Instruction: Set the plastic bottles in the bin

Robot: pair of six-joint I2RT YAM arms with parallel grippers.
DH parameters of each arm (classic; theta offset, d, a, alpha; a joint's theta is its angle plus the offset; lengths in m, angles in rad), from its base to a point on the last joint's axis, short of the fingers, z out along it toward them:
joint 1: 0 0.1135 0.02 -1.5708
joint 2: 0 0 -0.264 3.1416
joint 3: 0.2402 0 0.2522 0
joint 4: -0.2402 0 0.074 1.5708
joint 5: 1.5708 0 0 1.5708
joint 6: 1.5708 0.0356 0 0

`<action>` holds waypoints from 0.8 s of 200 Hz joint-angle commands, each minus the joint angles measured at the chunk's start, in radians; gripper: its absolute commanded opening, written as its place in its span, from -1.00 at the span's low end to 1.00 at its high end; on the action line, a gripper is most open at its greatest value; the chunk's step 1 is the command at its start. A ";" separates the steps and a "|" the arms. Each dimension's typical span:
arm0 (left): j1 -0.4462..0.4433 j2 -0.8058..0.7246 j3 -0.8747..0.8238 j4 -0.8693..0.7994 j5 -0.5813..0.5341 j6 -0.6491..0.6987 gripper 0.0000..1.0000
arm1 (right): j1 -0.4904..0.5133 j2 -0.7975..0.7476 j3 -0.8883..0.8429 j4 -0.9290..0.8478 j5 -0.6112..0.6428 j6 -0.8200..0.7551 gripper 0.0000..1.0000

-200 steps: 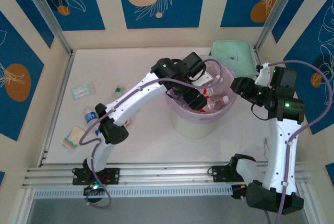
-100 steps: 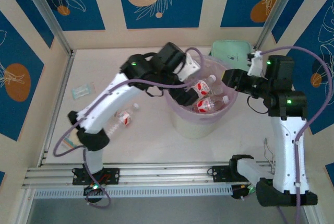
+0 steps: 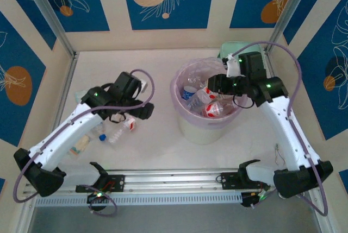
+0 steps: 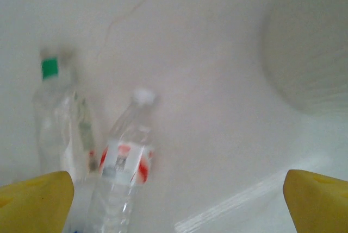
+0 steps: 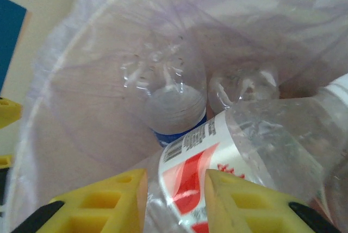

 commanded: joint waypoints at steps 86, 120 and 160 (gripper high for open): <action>0.101 0.054 -0.450 0.200 -0.175 -0.174 0.90 | -0.021 -0.053 -0.041 0.084 -0.004 0.018 -0.26; 0.120 0.111 -0.497 0.261 -0.147 -0.179 0.79 | -0.091 -0.139 0.032 0.033 -0.021 0.015 -0.02; 0.130 0.156 -0.490 0.295 -0.117 -0.166 0.39 | -0.160 -0.210 0.061 -0.009 -0.051 0.021 0.10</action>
